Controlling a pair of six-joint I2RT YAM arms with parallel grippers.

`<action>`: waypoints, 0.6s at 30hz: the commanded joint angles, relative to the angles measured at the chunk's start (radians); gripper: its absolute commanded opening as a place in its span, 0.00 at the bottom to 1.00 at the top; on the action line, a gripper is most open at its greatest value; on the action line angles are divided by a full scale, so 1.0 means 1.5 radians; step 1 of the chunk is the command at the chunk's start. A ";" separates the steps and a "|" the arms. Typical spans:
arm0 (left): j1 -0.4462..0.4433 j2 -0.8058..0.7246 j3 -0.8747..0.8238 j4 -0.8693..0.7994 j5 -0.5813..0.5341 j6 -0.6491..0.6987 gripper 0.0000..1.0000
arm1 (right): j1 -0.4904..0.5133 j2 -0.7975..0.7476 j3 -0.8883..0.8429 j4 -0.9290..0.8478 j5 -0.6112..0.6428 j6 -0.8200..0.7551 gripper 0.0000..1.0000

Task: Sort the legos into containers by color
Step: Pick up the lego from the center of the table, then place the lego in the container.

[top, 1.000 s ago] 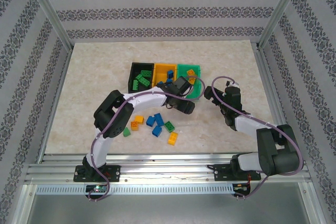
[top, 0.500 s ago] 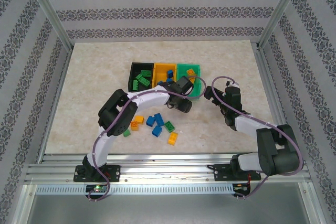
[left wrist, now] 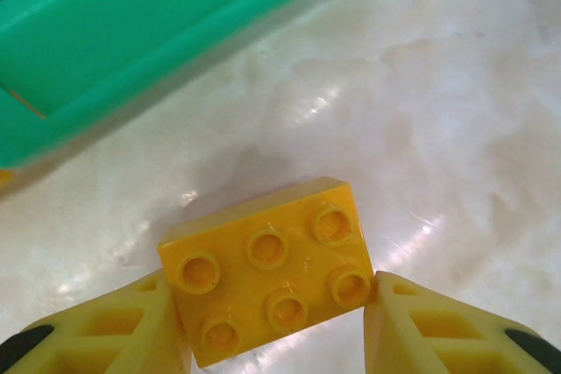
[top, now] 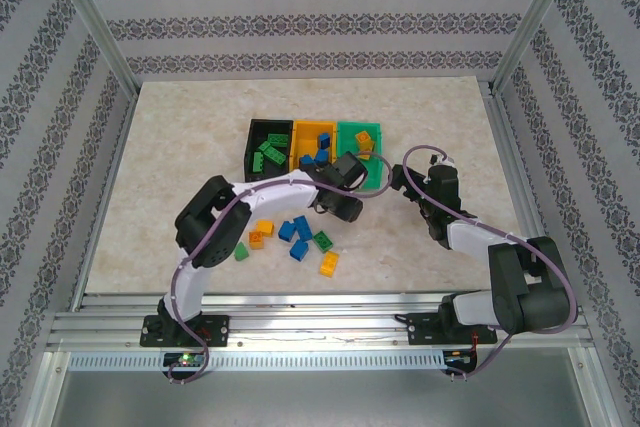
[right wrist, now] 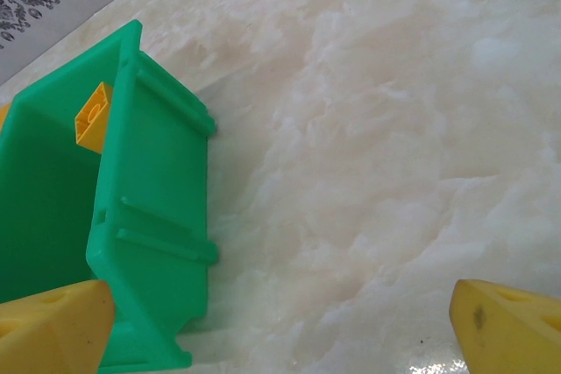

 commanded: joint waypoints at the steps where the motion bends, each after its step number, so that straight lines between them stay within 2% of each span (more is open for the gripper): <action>1: -0.012 -0.049 -0.020 0.040 -0.033 0.017 0.47 | -0.006 0.003 0.012 0.012 -0.008 0.008 0.98; 9: 0.005 -0.008 0.123 -0.030 -0.101 0.052 0.48 | -0.006 0.003 0.012 0.011 -0.011 0.010 0.98; 15: 0.033 0.062 0.272 -0.087 -0.090 0.083 0.50 | -0.006 -0.007 0.008 0.008 -0.010 0.008 0.98; 17: 0.036 0.083 0.308 -0.098 -0.091 0.091 0.55 | -0.006 -0.007 0.008 0.007 -0.008 0.007 0.98; 18: 0.039 0.098 0.331 -0.113 -0.090 0.094 0.60 | -0.006 -0.007 0.009 0.007 -0.008 0.007 0.98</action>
